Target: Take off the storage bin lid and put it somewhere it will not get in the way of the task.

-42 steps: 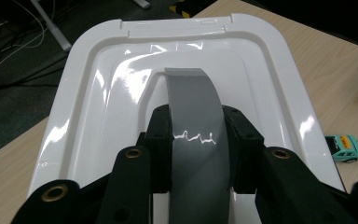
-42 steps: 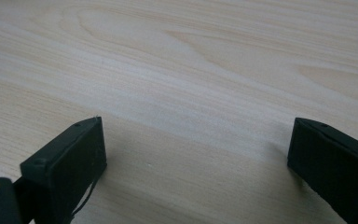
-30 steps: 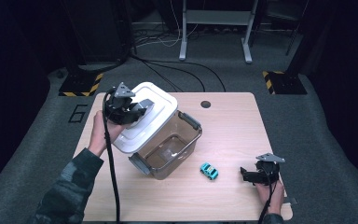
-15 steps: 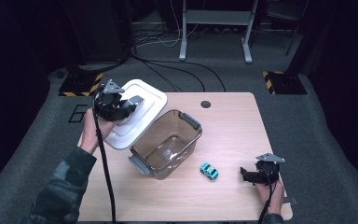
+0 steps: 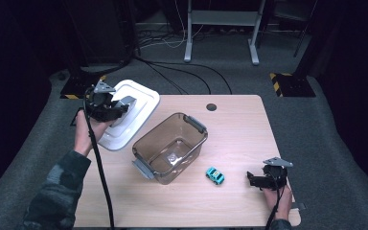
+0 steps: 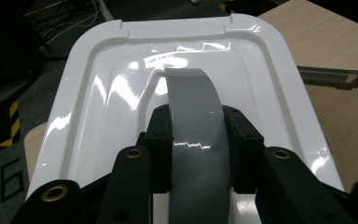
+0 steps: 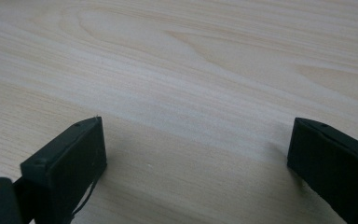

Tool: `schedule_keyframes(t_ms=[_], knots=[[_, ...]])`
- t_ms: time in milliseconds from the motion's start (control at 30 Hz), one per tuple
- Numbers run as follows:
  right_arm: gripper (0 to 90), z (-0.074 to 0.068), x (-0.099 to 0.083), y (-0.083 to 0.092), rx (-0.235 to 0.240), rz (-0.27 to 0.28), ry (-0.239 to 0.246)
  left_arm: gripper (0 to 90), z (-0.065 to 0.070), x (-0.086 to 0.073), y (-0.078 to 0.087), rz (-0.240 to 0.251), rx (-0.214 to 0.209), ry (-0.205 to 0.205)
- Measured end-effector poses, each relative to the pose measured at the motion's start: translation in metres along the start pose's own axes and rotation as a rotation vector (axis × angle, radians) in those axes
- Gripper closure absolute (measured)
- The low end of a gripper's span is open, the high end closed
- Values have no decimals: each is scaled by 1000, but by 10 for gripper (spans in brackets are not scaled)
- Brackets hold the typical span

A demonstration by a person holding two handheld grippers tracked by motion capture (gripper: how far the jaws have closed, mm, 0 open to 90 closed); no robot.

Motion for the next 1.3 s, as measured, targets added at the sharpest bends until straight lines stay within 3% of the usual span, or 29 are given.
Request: schedule_keyframes(t_ms=[600,900,1033,1300], knots=[[38,0,0,0,-1,0,-1,668,-42,-36,-6,-36,75,115],[39,0,0,0,-1,1,-1,668,-52,-58,-16,-58,88,159],[39,0,0,0,-1,0,0,667,-57,-71,-27,-79,85,204],[39,0,0,0,-1,1,-1,667,-62,-88,-37,-106,87,237]])
Point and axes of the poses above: each handheld gripper's, and its own axes: y roughly backward along the jaws, x roughly out of its top, z roughly to its right, the point moved 8 cm from there along -y, roughly forward along the jaws, and after that the axes turned 10 degrees about -y, right-handed, at the moved point
